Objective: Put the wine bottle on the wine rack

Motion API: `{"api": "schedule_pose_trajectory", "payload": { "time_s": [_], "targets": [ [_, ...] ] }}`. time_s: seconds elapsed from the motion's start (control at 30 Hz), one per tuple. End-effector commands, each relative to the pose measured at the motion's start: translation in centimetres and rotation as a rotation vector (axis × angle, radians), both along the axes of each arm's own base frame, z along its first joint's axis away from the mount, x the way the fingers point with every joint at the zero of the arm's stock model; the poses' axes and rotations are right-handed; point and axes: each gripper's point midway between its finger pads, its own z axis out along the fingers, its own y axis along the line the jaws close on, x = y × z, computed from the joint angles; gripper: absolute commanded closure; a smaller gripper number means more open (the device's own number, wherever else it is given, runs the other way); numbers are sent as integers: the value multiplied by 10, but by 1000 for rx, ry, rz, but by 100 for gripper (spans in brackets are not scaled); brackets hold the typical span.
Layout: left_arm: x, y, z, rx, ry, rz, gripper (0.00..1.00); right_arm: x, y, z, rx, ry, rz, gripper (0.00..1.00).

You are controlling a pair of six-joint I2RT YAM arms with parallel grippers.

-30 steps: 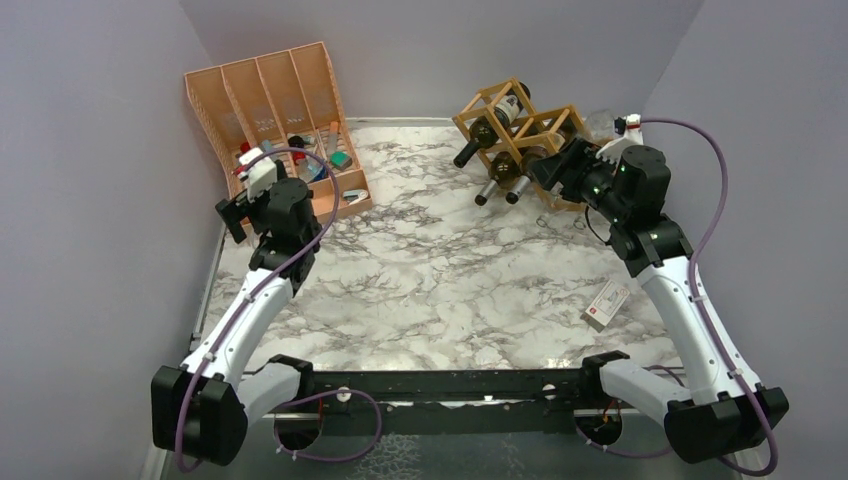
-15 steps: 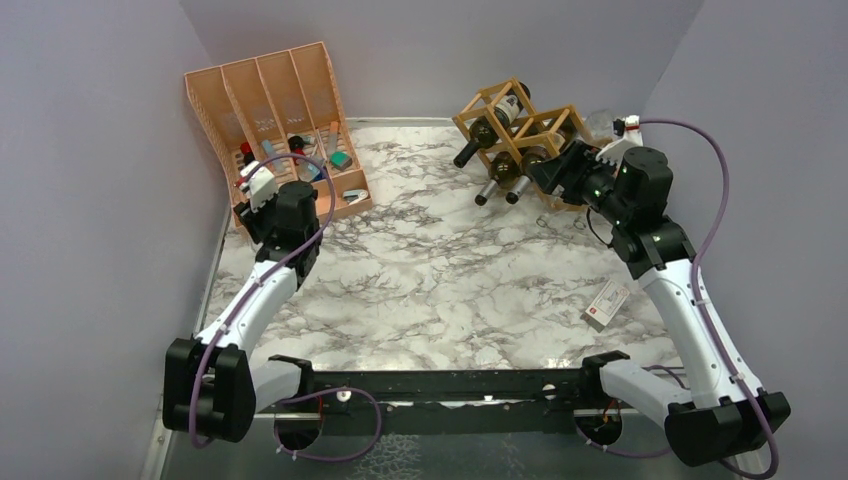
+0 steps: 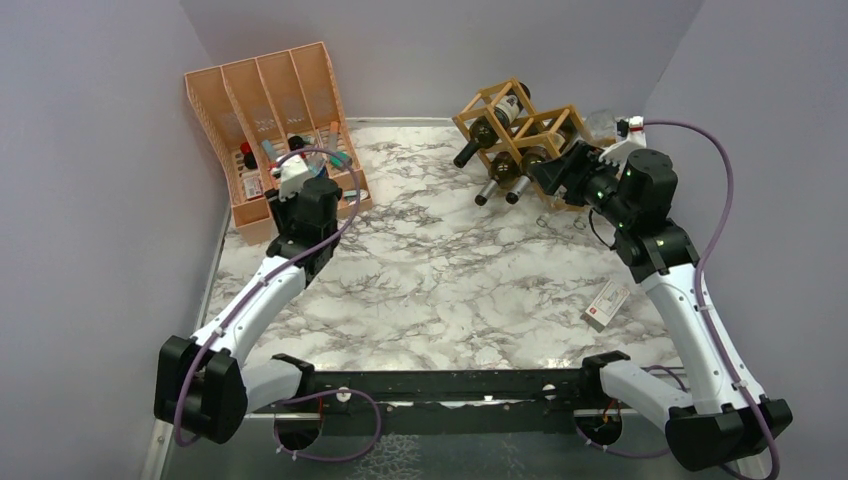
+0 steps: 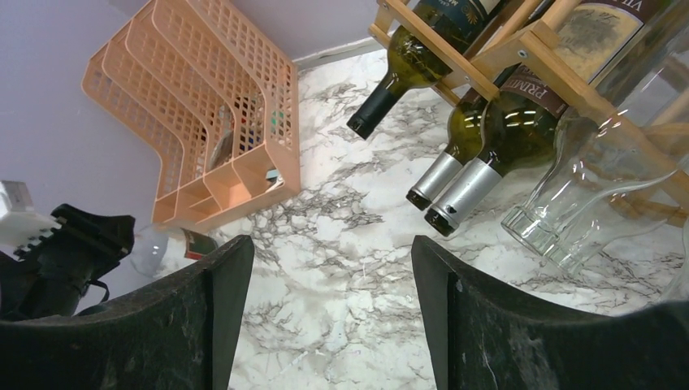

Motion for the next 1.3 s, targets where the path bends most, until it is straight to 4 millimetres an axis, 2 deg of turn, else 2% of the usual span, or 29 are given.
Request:
{"api": "schedule_pose_trajectory", "payload": {
  "time_s": [0.0,0.17,0.3,0.47,0.63,0.7,0.73,0.83,1.0,1.13,1.2,1.27],
  "targets": [
    [32,-71,55,-64,-101,-298,100,-9,7,10,4,-23,56,27],
    [42,-139,67,-173,-143,-625,100,-13,9,6,-17,-11,78,27],
    [42,-192,77,-205,-166,-903,100,-18,8,7,-29,-19,88,27],
    [37,-232,78,-184,-196,-1095,100,-24,17,2,-87,-20,182,28],
    [31,-263,69,-170,-196,-1257,100,-31,26,-7,-149,-13,277,30],
    [30,-271,63,-145,-173,-1303,100,-34,31,-10,-161,-13,308,30],
    [30,-275,59,-131,-160,-1321,95,-35,34,-11,-167,-14,323,30],
    [28,-277,55,-102,-147,-1346,70,-33,43,-17,-203,0,342,32],
    [20,-280,62,-70,-166,-1398,37,-29,63,-26,-256,15,366,32],
    [-1,-288,87,-56,-221,-1509,22,-26,86,-28,-276,14,408,32],
    [-11,-284,107,-51,-279,-1518,20,-28,99,-28,-282,4,439,32],
    [-18,-272,129,-55,-349,-1468,20,-30,114,-28,-284,-4,469,31]
  ]
}}
